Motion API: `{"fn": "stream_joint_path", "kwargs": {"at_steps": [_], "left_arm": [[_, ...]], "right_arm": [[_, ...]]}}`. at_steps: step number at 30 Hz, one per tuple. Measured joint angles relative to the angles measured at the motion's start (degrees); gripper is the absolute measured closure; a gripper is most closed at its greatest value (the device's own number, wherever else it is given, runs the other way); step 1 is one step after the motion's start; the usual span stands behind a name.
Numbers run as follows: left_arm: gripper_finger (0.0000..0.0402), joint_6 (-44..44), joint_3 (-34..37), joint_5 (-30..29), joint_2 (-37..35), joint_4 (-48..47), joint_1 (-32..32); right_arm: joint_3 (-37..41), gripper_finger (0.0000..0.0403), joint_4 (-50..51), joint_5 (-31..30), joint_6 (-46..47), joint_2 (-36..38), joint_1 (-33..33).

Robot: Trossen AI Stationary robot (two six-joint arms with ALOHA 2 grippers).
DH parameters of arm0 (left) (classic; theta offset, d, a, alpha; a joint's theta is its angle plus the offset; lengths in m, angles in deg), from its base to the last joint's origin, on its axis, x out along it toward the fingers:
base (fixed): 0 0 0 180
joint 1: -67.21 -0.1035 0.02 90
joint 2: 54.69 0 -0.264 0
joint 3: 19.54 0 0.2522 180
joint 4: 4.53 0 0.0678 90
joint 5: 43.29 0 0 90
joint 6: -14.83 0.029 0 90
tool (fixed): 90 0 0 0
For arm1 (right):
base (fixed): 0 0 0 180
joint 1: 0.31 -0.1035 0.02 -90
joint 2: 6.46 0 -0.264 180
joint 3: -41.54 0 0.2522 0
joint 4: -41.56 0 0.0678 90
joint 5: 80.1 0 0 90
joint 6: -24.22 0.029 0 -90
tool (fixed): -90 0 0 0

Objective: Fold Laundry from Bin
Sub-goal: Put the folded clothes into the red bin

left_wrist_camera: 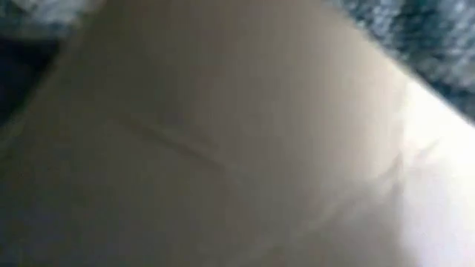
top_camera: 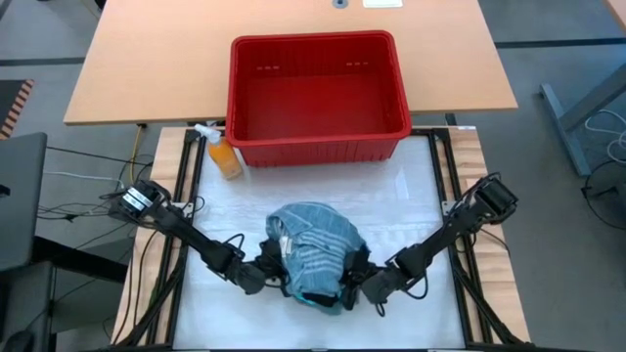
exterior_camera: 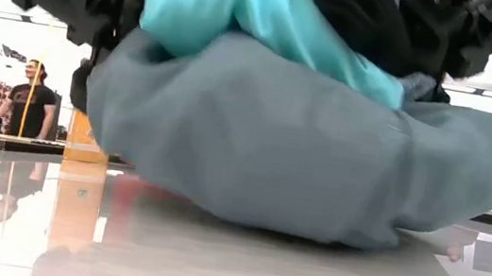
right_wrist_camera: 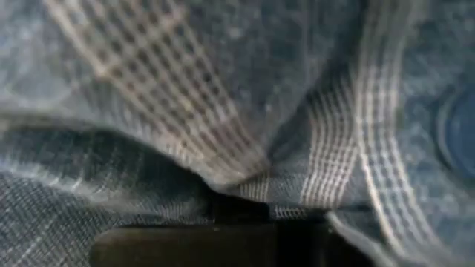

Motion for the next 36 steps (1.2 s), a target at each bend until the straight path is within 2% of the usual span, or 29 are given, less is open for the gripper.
{"fn": "stream_joint_path", "kwargs": {"at_steps": [7, 11, 16, 25, 36], "left_arm": [[0.0377, 6.42, -0.07, -0.42, -7.42, -4.36, 0.09], [0.0377, 6.49, -0.31, -1.42, -11.14, -9.63, 0.67], [0.0377, 9.69, -0.31, -3.75, -14.1, -10.49, 1.08], [0.0377, 13.35, -0.33, -4.15, -15.13, -7.89, 0.56], [0.0377, 27.38, -9.28, -3.81, -17.1, -12.23, -1.21]], "right_arm": [[-5.84, 0.0401, 4.51, -1.86, -5.5, 0.46, 0.29], [-8.24, 0.0401, 6.81, -2.25, -6.53, 0.46, 0.63], [-8.41, 0.0402, 4.18, -2.7, -8.66, 0.46, 1.41], [-8.41, 0.0402, 2.0, -1.37, -9.37, 0.49, 2.14], [-12.6, 0.0403, 3.12, -1.46, -18.4, 1.77, 3.66]]}}
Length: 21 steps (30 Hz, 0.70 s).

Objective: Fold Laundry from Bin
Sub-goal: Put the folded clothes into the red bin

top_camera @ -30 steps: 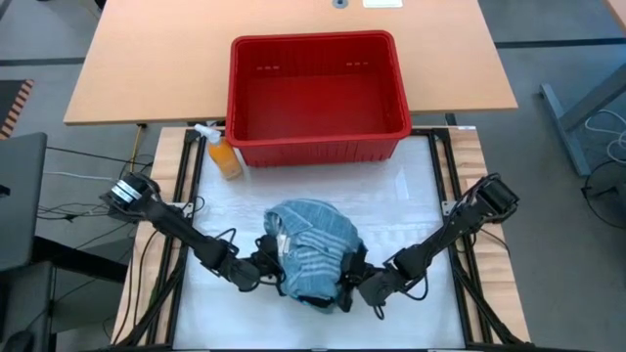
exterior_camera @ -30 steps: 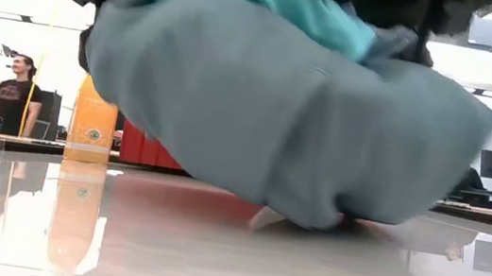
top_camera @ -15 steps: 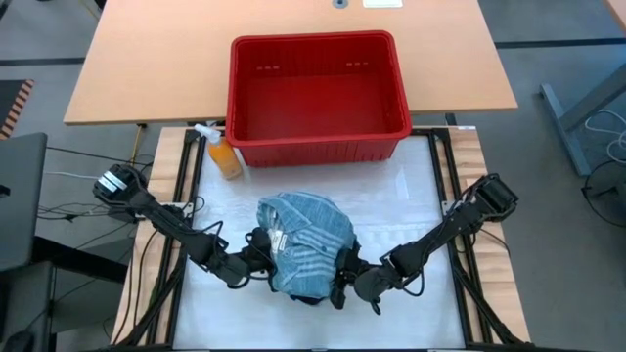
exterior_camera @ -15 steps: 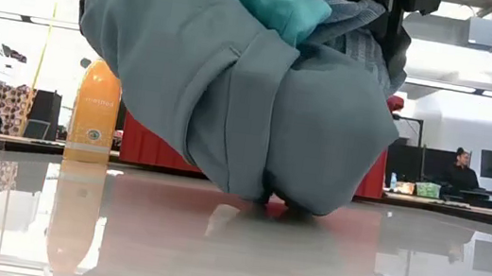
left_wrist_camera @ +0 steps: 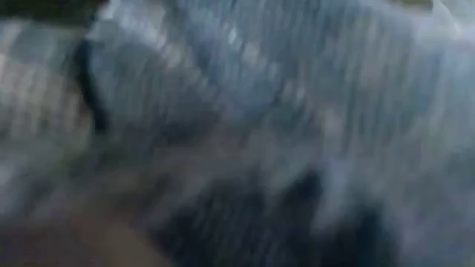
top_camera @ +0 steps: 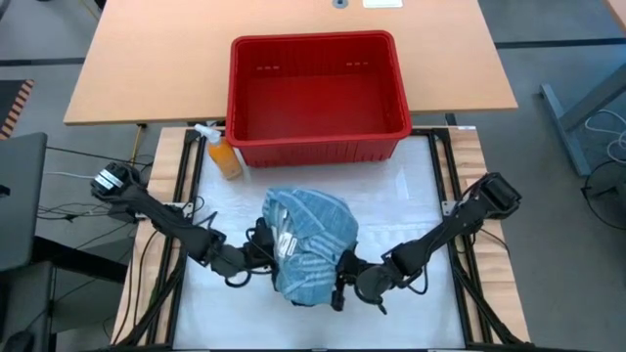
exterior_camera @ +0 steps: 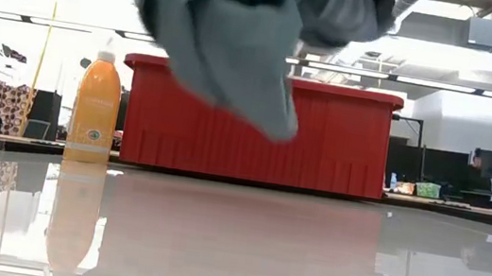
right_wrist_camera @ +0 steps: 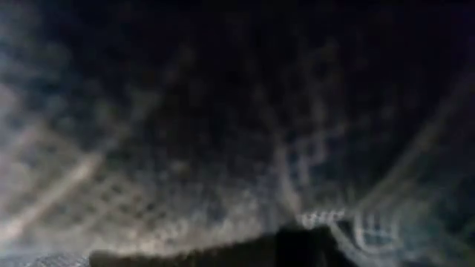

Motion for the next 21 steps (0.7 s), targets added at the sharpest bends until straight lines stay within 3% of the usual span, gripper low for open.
{"fn": "stream_joint_path", "kwargs": {"at_steps": [6, 10, 16, 21], "left_arm": [[0.0377, 8.4, -5.54, 0.77, -5.42, -3.41, -2.92], [0.0378, 11.6, -9.88, 7.04, -7.69, -6.88, -8.03], [0.0378, 20.33, -20.91, 16.78, -9.17, -14.7, -19.77], [0.0378, 23.1, -29.17, 26.44, -8.94, -21.28, -32.53]], "right_arm": [[-1.03, 0.0403, 2.19, -3.59, -7.71, 6.87, 2.25], [-1.26, 0.0403, 1.23, -2.45, -15.19, 12.2, 6.11], [-6.46, 0.0403, 2.96, 3.79, -25.33, 16.52, 17.34], [-14.83, 0.0403, 10.74, 11.52, -30.27, 17.07, 29.81]]}}
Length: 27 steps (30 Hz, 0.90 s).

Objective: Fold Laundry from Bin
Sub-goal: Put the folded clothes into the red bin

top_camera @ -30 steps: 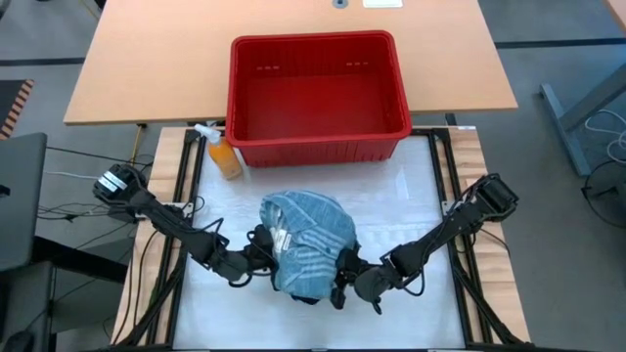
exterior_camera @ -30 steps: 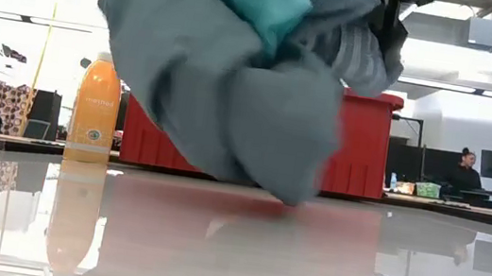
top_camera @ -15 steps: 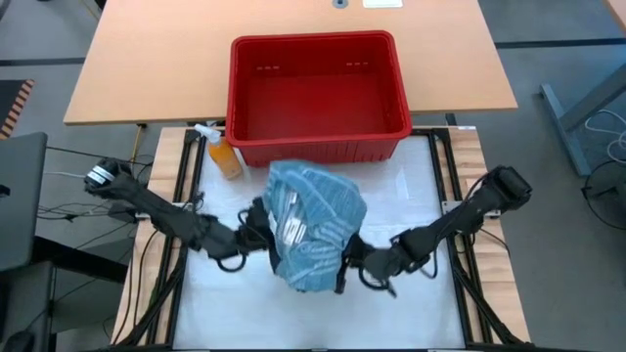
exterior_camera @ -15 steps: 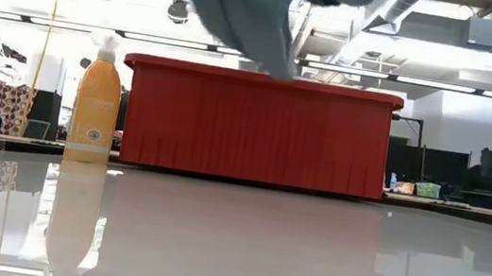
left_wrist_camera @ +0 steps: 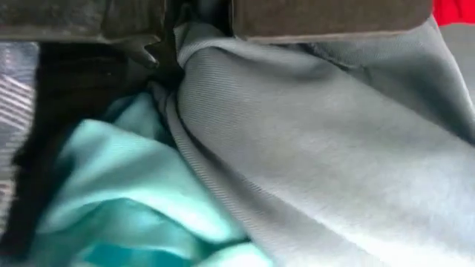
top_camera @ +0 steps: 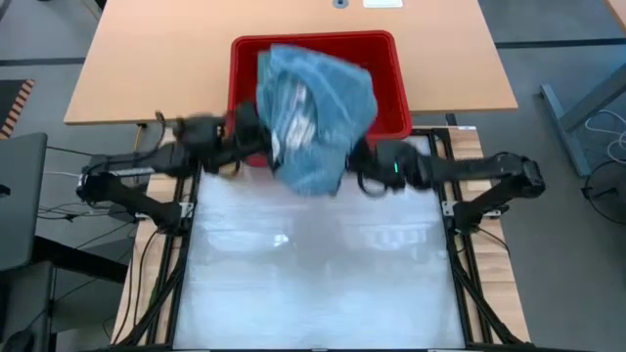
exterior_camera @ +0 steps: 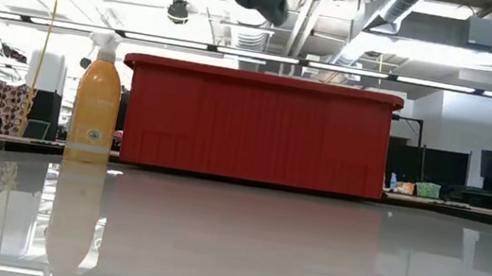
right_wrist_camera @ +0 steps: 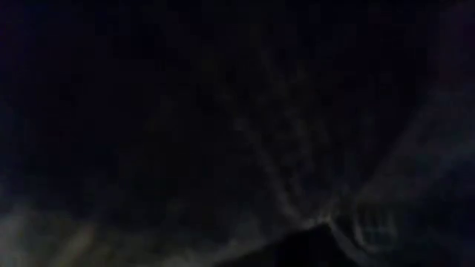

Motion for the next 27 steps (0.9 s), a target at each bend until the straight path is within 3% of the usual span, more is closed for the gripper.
{"fn": "stream_joint_path", "kwargs": {"at_steps": [4, 10, 17, 24, 27], "left_arm": [[0.0378, -3.22, -2.99, 10.91, 0.59, -0.18, -12.06], [0.0378, -10.29, -8.12, 26.17, 8.74, 1.07, -27.14], [0.0379, -12.35, -13.98, 32.03, 19.69, 1.41, -37.17], [0.0379, -19.3, -11.03, 45.0, 27.27, 3.99, -47.08], [0.0379, -21.76, -7.71, 45.98, 31.17, 9.33, -48.74]], "right_arm": [[-6.83, 0.0403, 6.4, 9.12, 0.56, -1.57, 10.66], [-16.14, 0.0403, 12.12, 18.8, 2.62, -8.23, 22.55], [-23.14, 0.0403, 18.74, 22.67, 2.57, -17.11, 32.48], [-22.85, 0.0403, 18.22, 31.31, 6.36, -24.62, 40.87], [-22.85, 0.0403, 16.53, 33.03, 7.82, -29.88, 43.24]]}}
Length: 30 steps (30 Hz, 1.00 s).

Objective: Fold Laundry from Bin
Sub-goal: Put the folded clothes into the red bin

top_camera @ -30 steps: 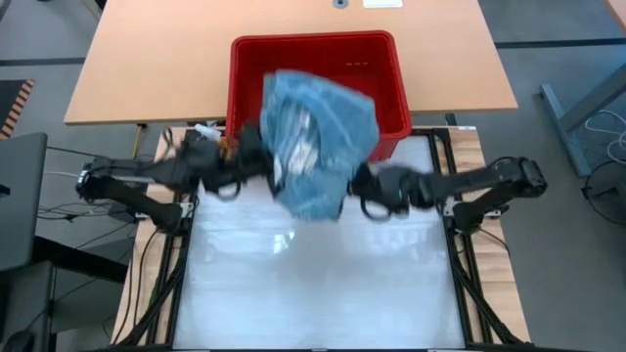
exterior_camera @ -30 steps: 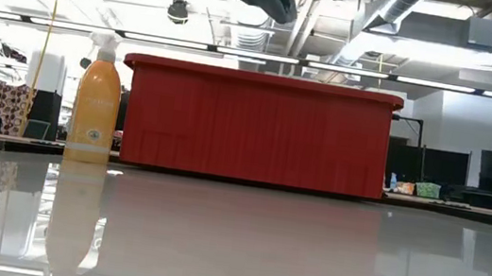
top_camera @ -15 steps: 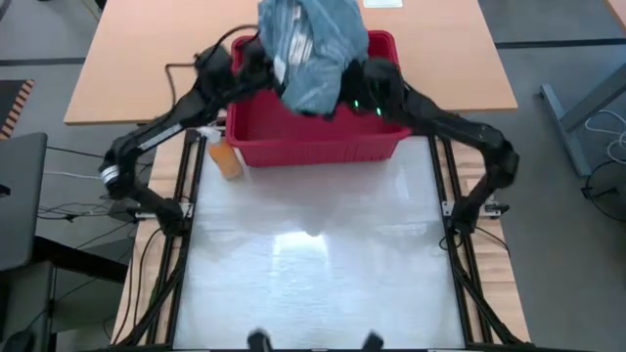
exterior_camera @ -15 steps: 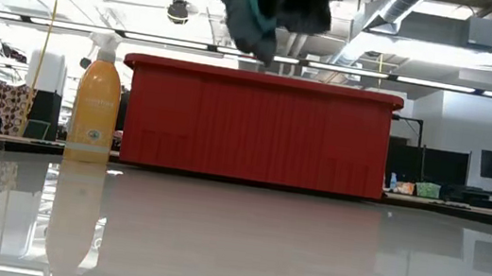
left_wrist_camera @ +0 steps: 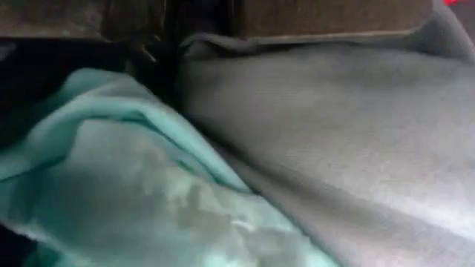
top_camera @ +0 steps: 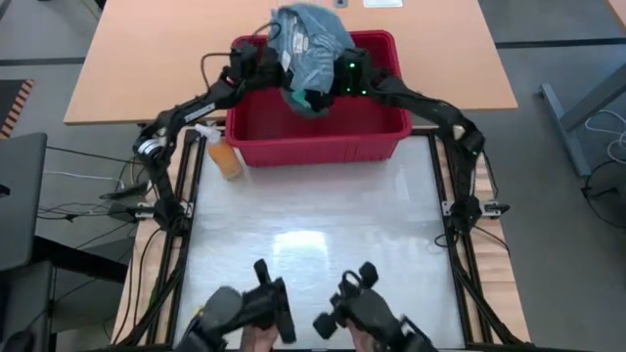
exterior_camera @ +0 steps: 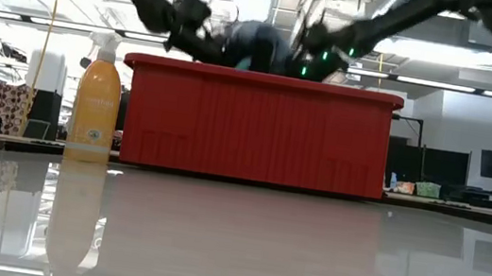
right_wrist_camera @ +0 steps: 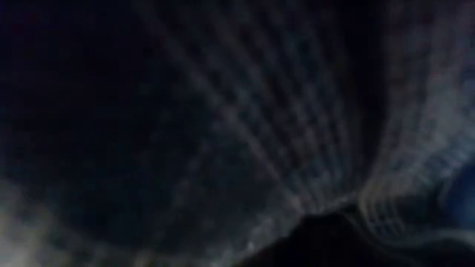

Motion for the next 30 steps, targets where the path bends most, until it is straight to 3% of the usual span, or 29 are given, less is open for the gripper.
{"fn": "stream_joint_path", "kwargs": {"at_steps": [6, 12, 18, 24, 30], "left_arm": [[0.0379, -1.63, 2.07, 3.32, 6.87, 2.9, -2.75], [0.0376, 1.5, 3.04, 2.79, 8.16, -2.96, -4.19], [0.0317, 4.41, 3.02, 3.21, 7.76, -7.6, -5.41], [0.0266, 12.35, 3.02, -1.19, 3.98, -16.07, -5.39], [0.0257, 20.57, -1.86, -11.08, -0.72, -31.63, -5.33]], "right_arm": [[0.04, 0.0403, -1.05, 0.61, 1.94, -8.2, 1.27], [0.09, 0.0403, 0.01, 1.4, 3.02, -10.64, 2.38], [0.09, 0.0403, 3.0, 1.04, 1.21, -8.8, 3.41], [-0.02, 0.0402, 7.18, 0.59, -0.37, -6.07, 4.59], [-0.04, 0.0378, 12.97, -2.77, -3.86, -4.98, 4.84]]}}
